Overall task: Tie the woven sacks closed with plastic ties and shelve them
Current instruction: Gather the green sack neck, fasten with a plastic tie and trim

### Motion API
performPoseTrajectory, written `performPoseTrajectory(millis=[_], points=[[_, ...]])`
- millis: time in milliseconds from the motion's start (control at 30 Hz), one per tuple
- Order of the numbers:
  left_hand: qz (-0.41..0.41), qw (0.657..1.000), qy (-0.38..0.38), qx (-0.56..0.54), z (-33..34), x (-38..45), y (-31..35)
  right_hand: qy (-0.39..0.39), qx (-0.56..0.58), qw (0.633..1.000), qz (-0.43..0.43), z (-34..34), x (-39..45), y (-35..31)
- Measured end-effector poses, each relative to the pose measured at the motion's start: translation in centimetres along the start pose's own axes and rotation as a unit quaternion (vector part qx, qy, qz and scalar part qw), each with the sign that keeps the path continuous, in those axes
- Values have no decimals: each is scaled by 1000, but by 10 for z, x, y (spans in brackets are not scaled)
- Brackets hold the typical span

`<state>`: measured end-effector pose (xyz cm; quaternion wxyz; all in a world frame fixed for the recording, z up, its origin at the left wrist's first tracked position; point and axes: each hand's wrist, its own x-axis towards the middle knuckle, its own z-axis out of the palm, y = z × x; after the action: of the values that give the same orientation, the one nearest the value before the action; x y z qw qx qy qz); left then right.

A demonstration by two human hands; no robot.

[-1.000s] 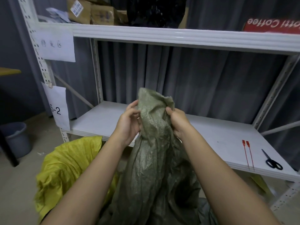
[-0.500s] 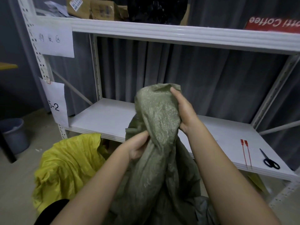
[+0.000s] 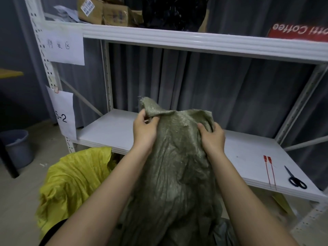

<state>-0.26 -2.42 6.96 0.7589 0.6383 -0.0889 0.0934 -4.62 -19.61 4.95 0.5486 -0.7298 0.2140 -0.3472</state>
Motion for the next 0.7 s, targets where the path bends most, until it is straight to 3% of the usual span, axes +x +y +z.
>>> performPoseTrajectory(millis=[67,133,233,300,400,567,700], points=[[36,999,-15,16,0,2,6,-15,35,999,19,3,-6,2],[37,998,-42,19,4,3,10,-84,109,988,72,10,-16,-7],[-7,995,-89,30,11,4,13,-215,260,936,103,24,-27,-15],[-44,991,-121,33,14,1,14,-241,278,926,85,31,-36,-22],[-74,992,-105,8,9,4,12,-170,207,962,45,34,-36,-26],[-34,994,98,-36,-19,21,6,26,153,988,-5,22,-19,-24],[-81,994,56,-40,-32,24,10,38,129,990,-48,21,-10,-29]])
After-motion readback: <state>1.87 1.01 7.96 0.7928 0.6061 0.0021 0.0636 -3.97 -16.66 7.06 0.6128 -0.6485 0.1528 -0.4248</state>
